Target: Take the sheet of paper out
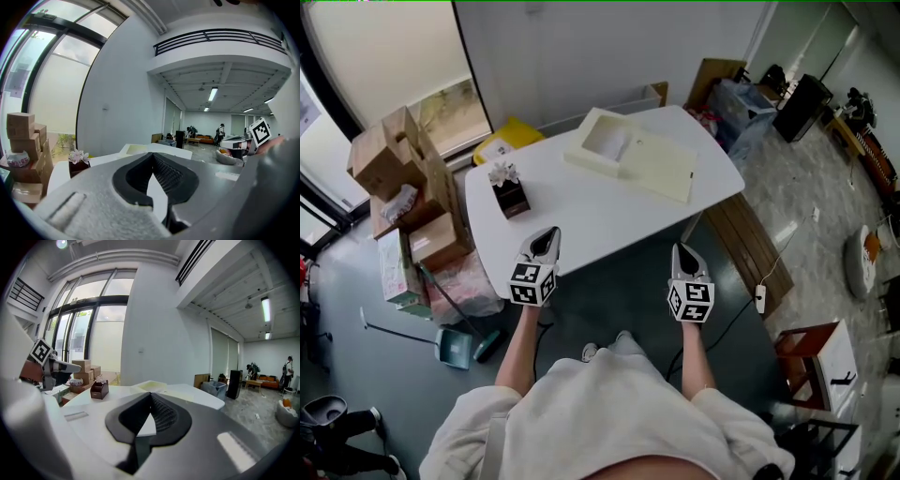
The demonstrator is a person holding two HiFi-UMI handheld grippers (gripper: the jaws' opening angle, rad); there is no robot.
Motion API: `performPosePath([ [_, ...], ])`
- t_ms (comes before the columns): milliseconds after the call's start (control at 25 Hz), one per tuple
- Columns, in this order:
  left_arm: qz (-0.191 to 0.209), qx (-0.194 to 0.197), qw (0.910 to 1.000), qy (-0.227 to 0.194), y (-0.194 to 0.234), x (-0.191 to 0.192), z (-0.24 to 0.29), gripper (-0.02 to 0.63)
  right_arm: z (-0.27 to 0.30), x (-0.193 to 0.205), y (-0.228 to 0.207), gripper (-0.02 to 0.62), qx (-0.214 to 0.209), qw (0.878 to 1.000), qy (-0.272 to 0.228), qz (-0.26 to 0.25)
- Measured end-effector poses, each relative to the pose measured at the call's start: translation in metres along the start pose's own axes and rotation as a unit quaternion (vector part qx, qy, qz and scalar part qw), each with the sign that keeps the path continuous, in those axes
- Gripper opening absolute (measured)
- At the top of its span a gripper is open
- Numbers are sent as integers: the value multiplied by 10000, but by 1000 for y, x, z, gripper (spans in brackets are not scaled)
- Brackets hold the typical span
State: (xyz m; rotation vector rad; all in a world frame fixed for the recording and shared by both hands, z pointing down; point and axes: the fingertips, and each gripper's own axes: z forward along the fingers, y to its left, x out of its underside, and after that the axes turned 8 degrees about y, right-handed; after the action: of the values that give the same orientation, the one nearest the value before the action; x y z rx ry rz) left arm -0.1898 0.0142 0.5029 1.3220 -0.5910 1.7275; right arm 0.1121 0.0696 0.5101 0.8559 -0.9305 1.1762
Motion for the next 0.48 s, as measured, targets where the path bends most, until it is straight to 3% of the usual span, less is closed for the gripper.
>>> performPosePath([
  [480,138,-79,9998,81,28,-29,87,5,92,-14,-33,2,-148,9998,4,119],
])
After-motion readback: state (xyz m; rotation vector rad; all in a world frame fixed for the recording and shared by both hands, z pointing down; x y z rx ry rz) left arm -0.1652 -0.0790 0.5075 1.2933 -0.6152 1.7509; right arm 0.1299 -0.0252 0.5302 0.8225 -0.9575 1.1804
